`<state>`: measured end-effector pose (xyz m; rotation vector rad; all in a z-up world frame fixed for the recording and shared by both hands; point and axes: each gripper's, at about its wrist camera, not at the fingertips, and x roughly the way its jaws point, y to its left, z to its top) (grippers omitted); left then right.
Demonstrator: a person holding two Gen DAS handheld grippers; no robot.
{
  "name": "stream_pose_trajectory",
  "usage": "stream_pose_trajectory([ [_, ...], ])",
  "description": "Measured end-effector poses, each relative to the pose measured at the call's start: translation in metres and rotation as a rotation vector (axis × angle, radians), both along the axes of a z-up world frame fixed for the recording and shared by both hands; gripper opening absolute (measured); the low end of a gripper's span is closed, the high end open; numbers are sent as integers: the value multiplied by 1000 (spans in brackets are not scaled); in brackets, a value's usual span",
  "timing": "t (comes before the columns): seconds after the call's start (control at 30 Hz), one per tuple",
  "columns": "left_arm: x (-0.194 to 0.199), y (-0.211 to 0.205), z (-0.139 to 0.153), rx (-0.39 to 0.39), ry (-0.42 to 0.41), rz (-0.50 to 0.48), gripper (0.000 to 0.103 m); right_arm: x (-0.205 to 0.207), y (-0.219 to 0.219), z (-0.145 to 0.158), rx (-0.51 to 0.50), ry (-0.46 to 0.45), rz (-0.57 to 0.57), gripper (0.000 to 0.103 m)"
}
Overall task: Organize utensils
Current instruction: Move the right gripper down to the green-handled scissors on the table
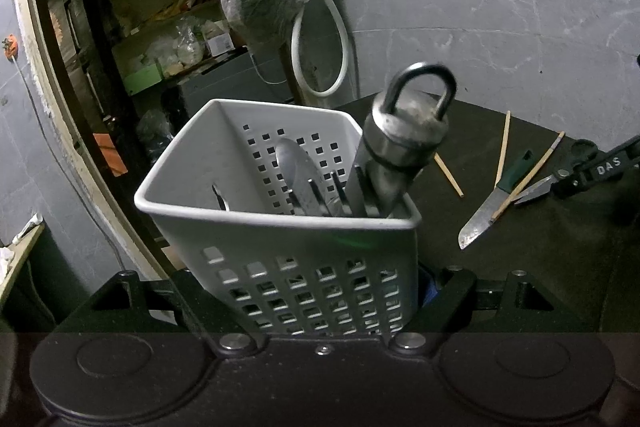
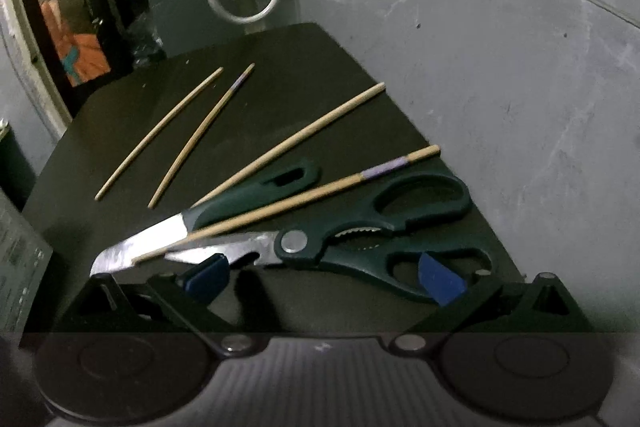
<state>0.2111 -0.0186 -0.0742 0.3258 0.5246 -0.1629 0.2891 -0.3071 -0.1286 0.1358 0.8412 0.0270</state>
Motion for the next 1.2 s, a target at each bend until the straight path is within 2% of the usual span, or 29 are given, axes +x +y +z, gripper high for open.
stream_pose_trajectory([
  [0.13,0,0,-1,-1,-2,-3,84,-14,6,6,17,57,13,103],
  [0.3,-1,2,-2,-3,-5,-10,84,-31,14,13,85,140,24,103],
  [0.5,-2,5,-3,-8,-8,-23,84,-44,39,23,217,220,203,103],
  [0.63,-2,7,-3,-12,-9,-34,84,-50,44,41,235,195,273,103],
  [0.77,-2,10,-4,-17,-12,-45,84,-55,29,55,148,147,248,103],
  [0.83,-2,11,-5,-19,-13,-51,84,-54,15,51,126,154,198,103],
  [0.93,-1,13,-5,-21,-14,-61,84,-52,-6,34,175,161,134,103],
  [1.0,-1,14,-5,-20,-13,-73,84,-52,-13,22,210,167,135,102],
  [1.1,-1,16,-6,-20,-13,-86,84,-58,-8,19,161,156,177,99],
  [1.2,0,18,-6,-22,-14,-101,84,-66,-1,21,166,168,194,99],
])
